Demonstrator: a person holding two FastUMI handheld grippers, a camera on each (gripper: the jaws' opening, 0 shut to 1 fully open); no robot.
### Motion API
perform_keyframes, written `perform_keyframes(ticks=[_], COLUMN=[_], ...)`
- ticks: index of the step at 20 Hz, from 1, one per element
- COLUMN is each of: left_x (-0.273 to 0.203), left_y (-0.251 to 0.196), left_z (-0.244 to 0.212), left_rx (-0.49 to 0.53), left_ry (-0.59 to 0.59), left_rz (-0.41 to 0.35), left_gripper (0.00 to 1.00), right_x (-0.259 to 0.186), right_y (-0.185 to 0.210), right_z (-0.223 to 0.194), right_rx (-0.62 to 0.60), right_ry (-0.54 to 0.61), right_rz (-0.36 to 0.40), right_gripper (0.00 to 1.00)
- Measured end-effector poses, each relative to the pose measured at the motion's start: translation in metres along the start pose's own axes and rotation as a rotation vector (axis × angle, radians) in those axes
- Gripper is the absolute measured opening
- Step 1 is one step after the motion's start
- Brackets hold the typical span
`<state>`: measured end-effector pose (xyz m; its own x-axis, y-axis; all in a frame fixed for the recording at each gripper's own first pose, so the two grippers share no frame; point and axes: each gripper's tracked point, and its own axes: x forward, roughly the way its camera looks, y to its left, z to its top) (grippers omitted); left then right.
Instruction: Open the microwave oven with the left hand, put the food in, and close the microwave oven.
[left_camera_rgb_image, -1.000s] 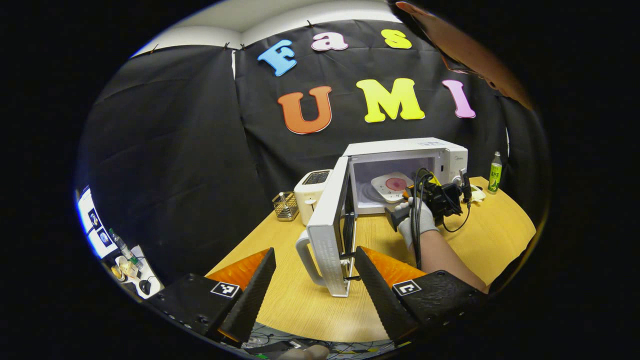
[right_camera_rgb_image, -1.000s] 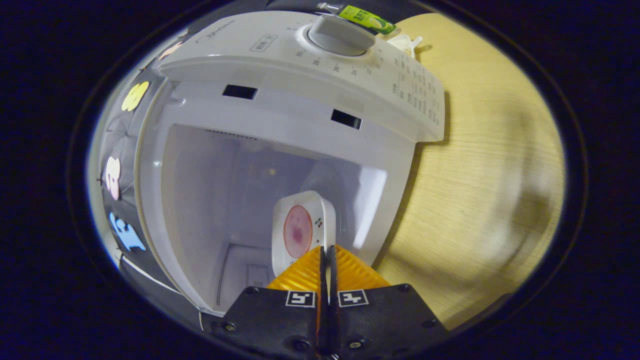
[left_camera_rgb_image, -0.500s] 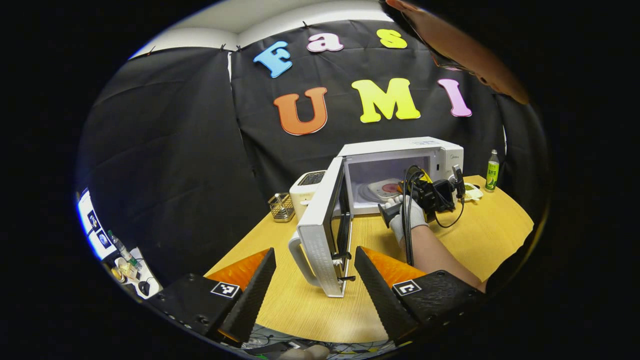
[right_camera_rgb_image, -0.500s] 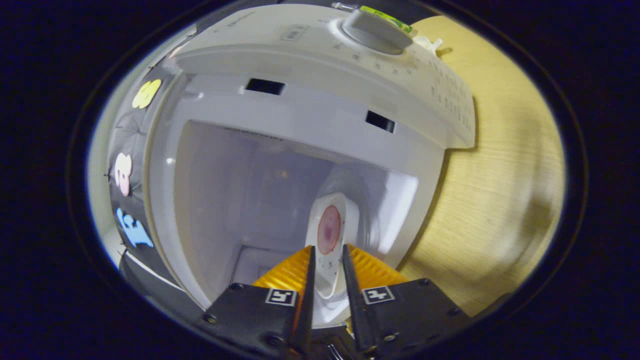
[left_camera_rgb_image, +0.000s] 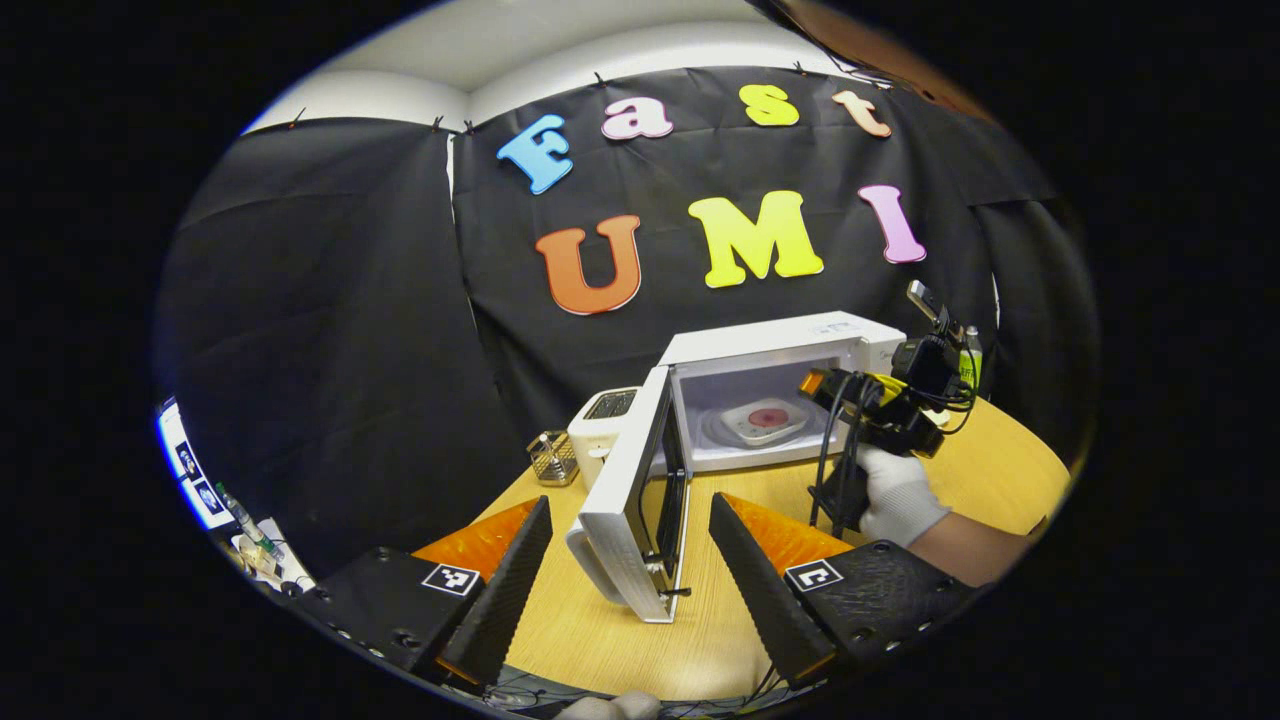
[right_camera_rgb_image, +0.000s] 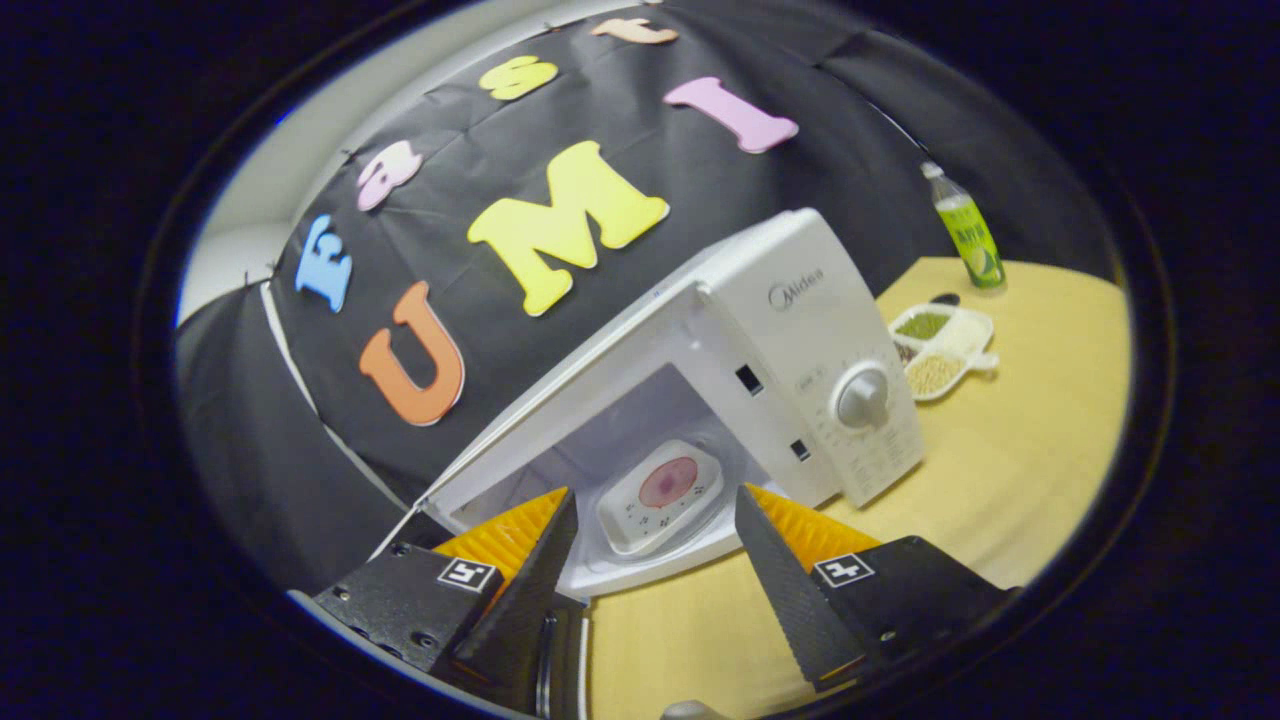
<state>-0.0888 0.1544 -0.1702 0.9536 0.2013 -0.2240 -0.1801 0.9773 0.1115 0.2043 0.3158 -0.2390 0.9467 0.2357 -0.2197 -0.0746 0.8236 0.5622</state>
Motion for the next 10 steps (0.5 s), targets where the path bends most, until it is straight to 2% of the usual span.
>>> perform_keyframes(ticks=[4,5,6,9,10], left_x=[0.001,0.004,0.006,0.016,0.021], left_y=[-0.016,-0.02,-0.025,-0.036,-0.041], left_z=[0.041,0.049,0.057,0.072,0.076], left_rx=[-0.01,-0.016,-0.025,-0.038,-0.038], left_ry=[-0.079,-0.101,-0.112,-0.137,-0.143], left_rz=[-0.053,-0.066,-0.084,-0.119,-0.139], left_gripper=[0.95,0.95,0.95,0.95,0.95], right_x=[-0.053,-0.068,-0.086,-0.13,-0.141], right_y=[-0.031,-0.04,-0.047,-0.066,-0.08], right_z=[0.063,0.077,0.086,0.124,0.131], right_rx=[-0.246,-0.298,-0.336,-0.421,-0.44], right_ry=[-0.022,-0.023,-0.024,-0.031,-0.036], right_rz=[-0.011,-0.019,-0.035,-0.063,-0.092], right_gripper=[1.0,0.89,1.0,1.0,0.9])
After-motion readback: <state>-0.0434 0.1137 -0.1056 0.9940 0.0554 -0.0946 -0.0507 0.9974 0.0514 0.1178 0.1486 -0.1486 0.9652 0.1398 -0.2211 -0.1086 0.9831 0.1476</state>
